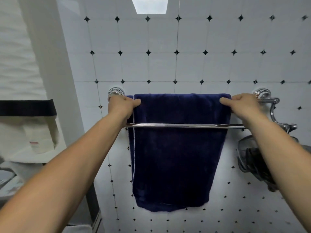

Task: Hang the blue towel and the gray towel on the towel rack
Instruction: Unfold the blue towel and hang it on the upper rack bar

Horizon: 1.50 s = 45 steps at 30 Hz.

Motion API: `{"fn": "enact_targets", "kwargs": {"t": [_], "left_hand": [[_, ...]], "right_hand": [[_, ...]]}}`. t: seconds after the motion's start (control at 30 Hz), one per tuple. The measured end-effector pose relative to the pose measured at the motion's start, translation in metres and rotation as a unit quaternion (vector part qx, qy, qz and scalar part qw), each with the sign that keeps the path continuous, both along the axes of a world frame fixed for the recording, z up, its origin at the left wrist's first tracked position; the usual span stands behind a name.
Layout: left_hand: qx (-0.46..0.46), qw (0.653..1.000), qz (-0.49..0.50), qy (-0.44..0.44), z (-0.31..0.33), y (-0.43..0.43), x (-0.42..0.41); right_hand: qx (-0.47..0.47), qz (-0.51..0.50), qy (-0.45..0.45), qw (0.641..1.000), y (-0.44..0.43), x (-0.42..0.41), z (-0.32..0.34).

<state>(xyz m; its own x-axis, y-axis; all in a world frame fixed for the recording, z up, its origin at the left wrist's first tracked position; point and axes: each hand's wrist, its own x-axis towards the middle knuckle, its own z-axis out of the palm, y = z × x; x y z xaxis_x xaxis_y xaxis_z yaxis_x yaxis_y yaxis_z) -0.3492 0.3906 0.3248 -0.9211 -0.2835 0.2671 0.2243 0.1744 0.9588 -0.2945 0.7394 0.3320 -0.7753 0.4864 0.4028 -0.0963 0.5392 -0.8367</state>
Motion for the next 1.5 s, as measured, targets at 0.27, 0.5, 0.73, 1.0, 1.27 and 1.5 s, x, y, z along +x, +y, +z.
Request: {"fn": "enact_targets", "kwargs": {"t": [0.27,0.5,0.73,1.0,1.27,1.5], "left_hand": [[-0.013,0.997,0.080,0.016,0.019,-0.020,0.005],[-0.084,0.987,0.139,0.001,0.003,-0.019,-0.004],[-0.007,0.998,0.057,0.006,0.006,-0.020,-0.010],[-0.070,0.996,-0.017,-0.055,0.011,-0.042,0.010],[0.009,1.000,-0.003,-0.029,0.017,-0.021,0.001],[-0.021,0.997,0.074,0.011,0.030,-0.028,-0.015]], "right_hand": [[-0.129,0.072,-0.041,0.988,0.010,0.010,0.011],[-0.185,0.059,-0.085,0.977,0.004,0.008,0.012],[-0.123,0.041,-0.029,0.991,-0.011,0.001,0.029],[-0.131,0.221,-0.110,0.960,0.038,0.016,0.008],[-0.065,0.231,-0.058,0.969,0.025,-0.002,0.017],[-0.118,0.066,-0.023,0.991,0.027,-0.012,0.040]]}}
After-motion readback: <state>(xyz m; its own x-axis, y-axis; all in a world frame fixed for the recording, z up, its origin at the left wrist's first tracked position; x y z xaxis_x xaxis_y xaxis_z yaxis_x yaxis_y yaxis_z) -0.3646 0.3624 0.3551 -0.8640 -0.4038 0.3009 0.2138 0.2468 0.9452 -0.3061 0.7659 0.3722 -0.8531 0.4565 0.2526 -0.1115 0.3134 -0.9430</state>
